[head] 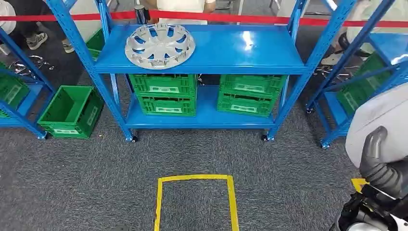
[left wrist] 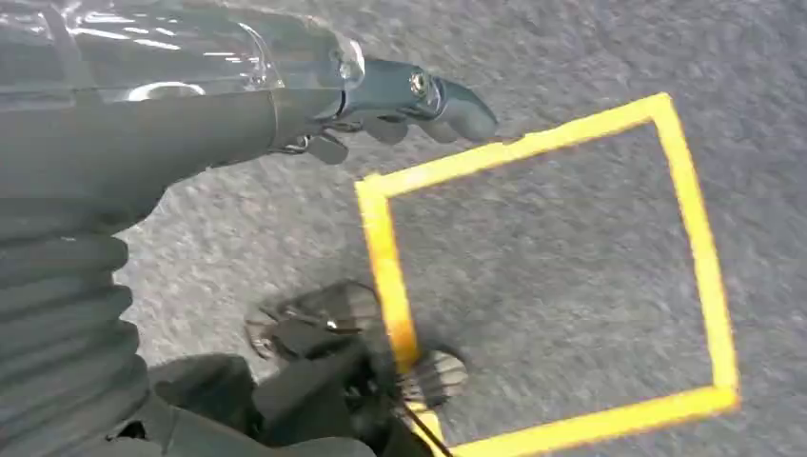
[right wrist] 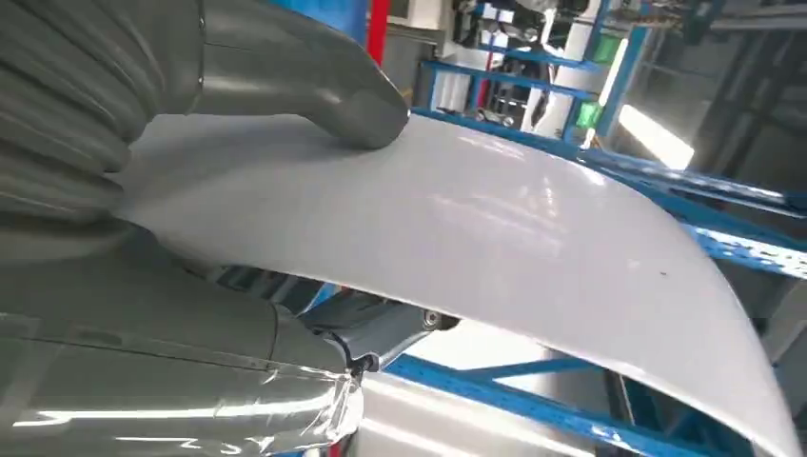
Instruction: Take the parts from the cabinet and place them on the table.
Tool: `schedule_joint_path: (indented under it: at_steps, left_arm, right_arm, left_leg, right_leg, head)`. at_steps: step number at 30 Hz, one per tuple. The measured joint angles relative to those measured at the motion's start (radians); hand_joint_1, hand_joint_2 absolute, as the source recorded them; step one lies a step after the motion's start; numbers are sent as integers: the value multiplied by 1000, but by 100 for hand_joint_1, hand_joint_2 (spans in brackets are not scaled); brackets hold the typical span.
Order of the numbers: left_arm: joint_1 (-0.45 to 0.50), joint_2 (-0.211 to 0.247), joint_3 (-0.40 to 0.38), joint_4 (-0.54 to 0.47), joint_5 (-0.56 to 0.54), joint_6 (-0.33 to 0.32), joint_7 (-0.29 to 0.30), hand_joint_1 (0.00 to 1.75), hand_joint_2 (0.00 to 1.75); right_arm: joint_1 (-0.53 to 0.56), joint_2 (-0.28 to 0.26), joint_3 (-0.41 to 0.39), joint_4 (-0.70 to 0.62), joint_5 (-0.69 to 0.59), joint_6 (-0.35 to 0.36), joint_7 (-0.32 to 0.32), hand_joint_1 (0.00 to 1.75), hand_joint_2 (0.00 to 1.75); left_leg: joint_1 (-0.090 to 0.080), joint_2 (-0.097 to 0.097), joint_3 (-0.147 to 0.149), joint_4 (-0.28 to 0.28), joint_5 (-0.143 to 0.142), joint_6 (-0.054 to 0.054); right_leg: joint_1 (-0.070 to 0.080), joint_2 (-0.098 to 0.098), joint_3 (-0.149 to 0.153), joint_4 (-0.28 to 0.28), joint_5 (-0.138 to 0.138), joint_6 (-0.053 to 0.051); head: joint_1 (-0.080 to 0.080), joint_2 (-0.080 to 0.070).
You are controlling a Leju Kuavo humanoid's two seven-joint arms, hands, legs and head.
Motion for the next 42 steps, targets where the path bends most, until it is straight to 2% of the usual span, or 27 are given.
schedule_joint_path:
  at_steps: [2, 3, 4, 6, 8, 10, 11, 14, 15, 16, 17, 19, 21, 23, 24, 27, 29, 30, 31, 32, 34, 35, 37, 39, 40, 41, 42]
  left_arm:
    - [0, -6, 1, 0, 2, -4, 5, 0, 175]
    - [0, -10, 1, 0, 2, -5, 6, 0, 175]
    - [2, -12, 1, 0, 3, -5, 6, 0, 175]
    - [7, -15, 1, 0, 6, -5, 5, 0, 175]
    - [10, -18, 2, 0, 10, -1, 5, 0, 175]
    - [10, -22, 2, 0, 13, 2, 5, 0, 175]
    - [10, -23, 2, 0, 13, 2, 3, 0, 175]
    - [12, -23, 2, 0, 13, 3, 3, 0, 175]
    - [12, -23, 2, 0, 13, 3, 3, 0, 175]
    - [12, -23, 2, 0, 13, 3, 2, 0, 175]
    - [12, -23, 2, 0, 13, 3, 1, 0, 175]
    - [12, -23, 2, 0, 13, 3, -2, 0, 175]
    - [14, -24, 2, 0, 13, 3, -4, 0, 175]
    - [15, -24, 2, 0, 13, 3, -5, 0, 175]
    - [16, -26, 2, 0, 13, 3, -5, 0, 175]
    - [16, -25, 2, 0, 13, 3, -6, 0, 175]
    - [16, -25, 2, 0, 13, 3, -9, 0, 175]
    - [16, -28, 2, 0, 13, 3, -10, 0, 175]
    - [16, -28, 2, 0, 13, 3, -11, 0, 175]
    - [16, -29, 2, 0, 13, 3, -12, 0, 175]
    - [18, -29, 2, 0, 13, 3, -11, 0, 175]
    - [19, -29, 2, 0, 13, 3, -11, 0, 175]
    - [20, -29, 2, 0, 14, 3, -11, 0, 175]
    - [19, -31, 2, 0, 14, 3, -10, 0, 175]
    - [19, -31, 2, 0, 16, 3, -10, 0, 175]
    - [18, -30, 3, 0, 16, 5, -10, 0, 175]
    - [18, -32, 5, 0, 16, 5, -12, 0, 175]
  right_arm:
    - [-6, -10, 2, 0, 19, 0, 13, 175, 175]
    - [-9, -11, 3, 2, 25, 0, 20, 175, 175]
    - [-12, -13, 4, 3, 31, 0, 30, 175, 175]
    - [-17, -15, 8, 6, 43, 0, 42, 175, 175]
    - [-19, -21, 10, 9, 56, 0, 54, 175, 175]
    - [-25, -25, 11, 8, 59, 0, 56, 175, 175]
    - [-29, -27, 12, 8, 59, 0, 56, 175, 175]
    - [-31, -27, 14, 8, 59, 0, 57, 175, 175]
    - [-31, -27, 15, 8, 59, 0, 58, 175, 175]
    - [-30, -27, 14, 8, 59, 0, 58, 175, 175]
    - [-31, -27, 16, 9, 61, 0, 58, 175, 175]
    - [-30, -27, 16, 10, 70, 0, 58, 175, 175]
    - [-30, -27, 19, 10, 93, 0, 60, 175, 175]
    - [-29, -27, 21, 10, 107, 0, 65, 175, 175]
    - [-29, -27, 23, 9, 109, 0, 67, 175, 175]
    - [-28, -27, 28, 7, 115, 0, 69, 175, 175]
    - [-26, -27, 30, 3, 130, 0, 74, 175, 175]
    - [-24, -28, 31, -2, 134, 0, 76, 175, 175]
    - [-24, -28, 33, -3, 139, 0, 76, 175, 175]
    - [-25, -31, 34, -4, 140, 0, 76, 175, 175]
    - [-20, -32, 36, -3, 140, 0, 78, 175, 175]
    - [-18, -32, 36, -3, 144, 0, 80, 175, 175]
    - [-17, -32, 38, -3, 161, 0, 84, 175, 175]
    - [-17, -32, 38, -3, 172, 0, 87, 175, 175]
    - [-17, -32, 38, -3, 175, 0, 88, 175, 175]
    - [-19, -32, 38, -3, 178, 0, 88, 175, 175]
    - [-18, -32, 37, -7, 180, 0, 90, 175, 175]
  left_leg:
    - [-1, 1, -33, 0, 25, 6]
    - [-1, 1, -47, 1, 38, 7]
    - [-2, 2, -63, 2, 50, 7]
    - [-6, 6, -92, 4, 72, 5]
    - [-9, 7, -111, 5, 88, 1]
    - [-15, 8, -114, 10, 97, -5]
    - [-15, 11, -116, 10, 104, -11]
    - [-15, 18, -127, 11, 120, -26]
    - [-17, 21, -132, 10, 99, -9]
    - [-17, 22, -131, 15, 79, 12]
    - [-18, 21, -130, 16, 66, 16]
    - [-17, 20, -131, 16, 67, 17]
    - [-14, 18, -130, 12, 117, 27]
    - [-7, 18, -128, 10, 127, -24]
    - [-7, 16, -128, 10, 129, -28]
    - [-8, 16, -130, 11, 126, -23]
    - [-13, 14, -120, -7, 121, -1]
    - [0, 14, -106, -37, 138, 3]
    - [2, 14, -99, -51, 146, -3]
    - [5, 13, -100, -52, 148, -3]
    - [7, 8, -102, -52, 147, -3]
    - [9, 3, -104, -51, 147, -5]
    - [15, -12, -104, -48, 146, -14]
    - [22, -32, -105, -38, 145, -28]
    - [23, -40, -108, -29, 143, -35]
    - [18, -52, -115, -15, 139, -45]
    - [20, -62, -119, -13, 135, -52]
  right_leg:
    - [-3, 0, -34, 127, -133, 10]
    - [-3, 0, -50, 204, -179, 14]
    - [-3, 0, -61, 275, -194, 15]
    - [-3, 0, -43, 308, -130, 12]
    - [-2, 0, 63, 168, -64, 0]
    - [6, 0, 208, -38, -89, -17]
    - [6, 1, 223, -71, -104, -22]
    - [8, 1, 209, -80, -103, -34]
    - [4, 2, 207, -84, -115, -9]
    - [3, 3, 207, -83, -109, -3]
    - [5, 2, 207, -83, -107, -20]
    - [9, 1, 206, -83, -98, -27]
    - [13, 1, 206, -78, -98, -28]
    - [16, 0, 205, -73, -99, -30]
    - [16, 0, 205, -72, -100, -32]
    - [14, 0, 205, -75, -100, -32]
    - [11, -4, 215, -100, -95, -17]
    - [13, -2, 224, -104, -95, -17]
    - [12, 0, 215, -84, -113, -8]
    - [9, 2, 181, -18, -160, -2]
    - [-1, 2, 92, 160, -246, 12]
    - [-7, 2, 54, 230, -264, 19]
    - [-16, 2, 66, 191, -211, 30]
    - [-26, 12, 153, 7, -113, 39]
    - [-34, 44, 192, -66, -90, 45]
    - [-32, 76, 197, -84, -94, 47]
    - [-32, 64, 194, -80, -91, 15]
  head:
    - [18, 0]
    - [23, 0]
    - [32, 0]
    - [44, 0]
    - [51, 0]
    - [55, 0]
    - [53, 0]
    - [52, 0]
    - [46, 0]
    - [39, 0]
    - [34, 0]
    - [24, 0]
    - [18, 0]
    - [17, 0]
    - [16, 0]
    - [17, 0]
    - [12, 0]
    - [6, 0]
    - [6, 0]
    - [12, 0]
    - [27, 0]
    - [31, 0]
    - [37, 0]
    - [41, 0]
    - [45, 0]
    - [57, 0]
    - [57, 0]
